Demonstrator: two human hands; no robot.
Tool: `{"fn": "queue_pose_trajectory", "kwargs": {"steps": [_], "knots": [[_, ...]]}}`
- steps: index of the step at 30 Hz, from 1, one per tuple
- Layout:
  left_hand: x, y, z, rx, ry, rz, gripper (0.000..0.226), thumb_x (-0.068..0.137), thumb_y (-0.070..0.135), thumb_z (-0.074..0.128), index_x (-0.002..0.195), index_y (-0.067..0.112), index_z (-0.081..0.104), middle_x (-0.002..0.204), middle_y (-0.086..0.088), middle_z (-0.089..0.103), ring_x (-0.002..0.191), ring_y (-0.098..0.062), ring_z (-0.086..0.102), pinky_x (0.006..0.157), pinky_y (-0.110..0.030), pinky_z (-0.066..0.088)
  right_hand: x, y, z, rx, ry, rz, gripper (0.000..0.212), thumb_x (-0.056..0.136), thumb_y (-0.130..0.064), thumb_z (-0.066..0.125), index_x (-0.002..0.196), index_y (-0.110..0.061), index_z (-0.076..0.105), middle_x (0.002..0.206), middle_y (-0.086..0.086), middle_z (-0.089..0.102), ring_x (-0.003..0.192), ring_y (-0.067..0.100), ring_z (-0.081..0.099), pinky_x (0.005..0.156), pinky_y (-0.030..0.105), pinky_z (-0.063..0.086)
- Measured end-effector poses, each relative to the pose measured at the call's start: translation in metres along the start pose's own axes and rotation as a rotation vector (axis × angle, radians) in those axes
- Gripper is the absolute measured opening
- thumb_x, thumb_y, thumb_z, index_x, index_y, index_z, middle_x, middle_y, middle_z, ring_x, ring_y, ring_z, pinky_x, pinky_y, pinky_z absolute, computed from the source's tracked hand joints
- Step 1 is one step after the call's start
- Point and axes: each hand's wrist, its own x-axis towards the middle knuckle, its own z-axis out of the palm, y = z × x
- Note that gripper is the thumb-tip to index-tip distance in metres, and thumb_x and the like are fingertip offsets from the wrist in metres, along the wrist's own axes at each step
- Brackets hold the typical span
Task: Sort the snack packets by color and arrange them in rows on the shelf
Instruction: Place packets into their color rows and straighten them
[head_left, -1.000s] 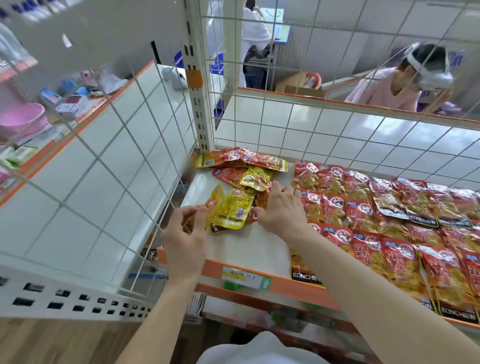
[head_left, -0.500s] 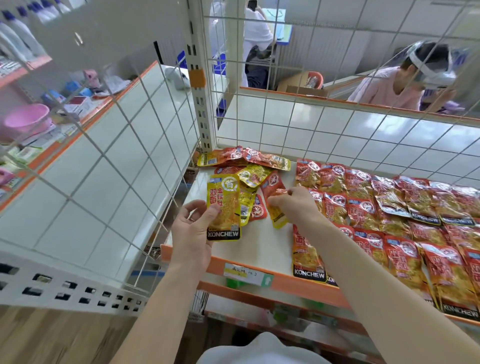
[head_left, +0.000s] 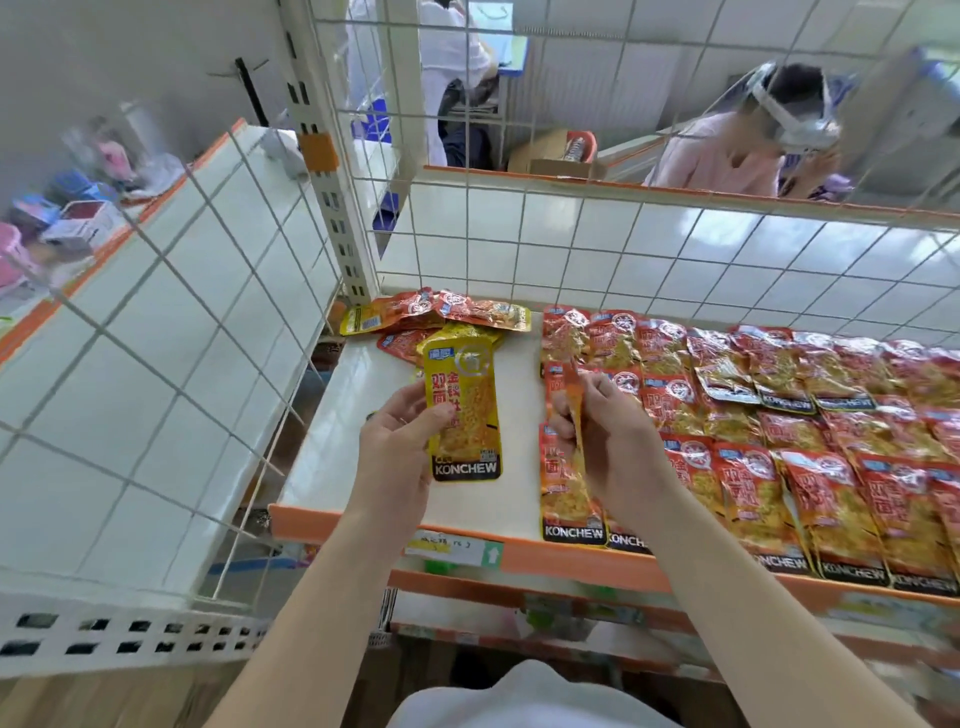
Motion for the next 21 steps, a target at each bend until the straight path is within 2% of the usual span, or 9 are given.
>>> {"fn": "queue_pose_trajectory", "kwargs": {"steps": [1, 3, 4, 7, 10, 12, 15, 18, 21], "knots": [[0.000, -0.002, 0.005, 0.013, -0.004, -0.003, 0.027, 0.092, -0.005, 0.059, 0.114, 0.009, 0.065, 0.104, -0.018, 0.073, 0.091, -0.030, 0.071, 0.081, -0.046, 0.061, -0.004, -0.002, -0.003, -0.045, 0.020, -0.038, 0.019, 0.093, -0.023, 0.064, 0.097, -0.013, 0.049, 0.074, 0.005, 0.060, 0.059, 0.013, 0.058, 0.054, 0.023, 0.050], [0.000, -0.007, 0.015, 0.058, -0.016, 0.001, 0.026, 0.092, -0.004, 0.061, 0.113, 0.010, 0.064, 0.095, -0.014, 0.074, 0.077, -0.021, 0.072, 0.077, -0.039, 0.060, -0.013, -0.007, -0.011, -0.236, 0.078, -0.104, 0.019, 0.094, -0.012, 0.061, 0.111, -0.017, 0.054, 0.082, 0.000, 0.073, 0.075, 0.015, 0.070, 0.070, 0.028, 0.059], [0.001, -0.012, 0.020, 0.079, -0.016, 0.006, 0.025, 0.091, -0.002, 0.064, 0.111, 0.012, 0.065, 0.092, -0.013, 0.074, 0.074, -0.019, 0.071, 0.077, -0.037, 0.060, -0.017, -0.009, -0.017, -0.344, 0.112, -0.131, 0.019, 0.095, -0.012, 0.061, 0.112, -0.019, 0.059, 0.087, -0.003, 0.075, 0.082, 0.015, 0.072, 0.075, 0.027, 0.059], [0.001, -0.024, 0.036, 0.147, -0.049, 0.001, 0.025, 0.088, 0.000, 0.071, 0.107, 0.016, 0.067, 0.092, -0.010, 0.073, 0.087, -0.025, 0.068, 0.090, -0.042, 0.055, -0.029, -0.015, -0.036, -0.494, 0.225, -0.182, 0.012, 0.097, -0.016, 0.063, 0.107, -0.018, 0.070, 0.095, -0.002, 0.076, 0.091, 0.016, 0.073, 0.079, 0.025, 0.058], [-0.002, -0.040, 0.060, 0.193, -0.104, 0.009, 0.020, 0.090, -0.003, 0.066, 0.101, 0.014, 0.067, 0.084, -0.004, 0.075, 0.079, -0.021, 0.070, 0.078, -0.038, 0.058, -0.041, -0.021, -0.064, -0.494, 0.326, -0.182, 0.012, 0.096, -0.020, 0.065, 0.107, -0.019, 0.070, 0.099, -0.003, 0.076, 0.097, 0.018, 0.071, 0.094, 0.040, 0.055], [-0.005, -0.047, 0.069, 0.227, -0.127, 0.018, 0.020, 0.090, 0.000, 0.068, 0.105, 0.013, 0.068, 0.086, -0.003, 0.076, 0.082, -0.020, 0.072, 0.078, -0.038, 0.057, -0.046, -0.024, -0.076, -0.494, 0.353, -0.170, 0.011, 0.096, -0.023, 0.065, 0.106, -0.021, 0.069, 0.100, -0.005, 0.076, 0.098, 0.015, 0.071, 0.096, 0.041, 0.054], [-0.011, -0.062, 0.096, 0.275, -0.141, 0.024, 0.022, 0.089, 0.005, 0.071, 0.108, 0.016, 0.068, 0.091, 0.000, 0.077, 0.091, -0.021, 0.072, 0.089, -0.045, 0.056, -0.058, -0.035, -0.105, -0.470, 0.378, -0.158, 0.010, 0.098, -0.021, 0.062, 0.105, -0.023, 0.069, 0.102, -0.004, 0.076, 0.100, 0.016, 0.071, 0.098, 0.043, 0.054], [-0.021, -0.077, 0.129, 0.310, -0.149, 0.060, 0.021, 0.089, 0.005, 0.071, 0.104, 0.019, 0.068, 0.088, 0.004, 0.077, 0.087, -0.014, 0.072, 0.090, -0.040, 0.055, -0.069, -0.049, -0.135, -0.518, 0.394, -0.155, 0.015, 0.101, -0.018, 0.057, 0.104, -0.022, 0.071, 0.101, -0.003, 0.075, 0.101, 0.018, 0.069, 0.098, 0.045, 0.053], [-0.033, -0.093, 0.160, 0.346, -0.139, 0.081, 0.020, 0.089, 0.006, 0.072, 0.100, 0.022, 0.070, 0.087, 0.003, 0.077, 0.086, -0.017, 0.072, 0.089, -0.040, 0.055, -0.082, -0.065, -0.167, -0.538, 0.408, -0.150, 0.013, 0.100, -0.015, 0.059, 0.102, -0.019, 0.071, 0.100, 0.001, 0.075, 0.099, 0.019, 0.069, 0.097, 0.044, 0.054]]}}
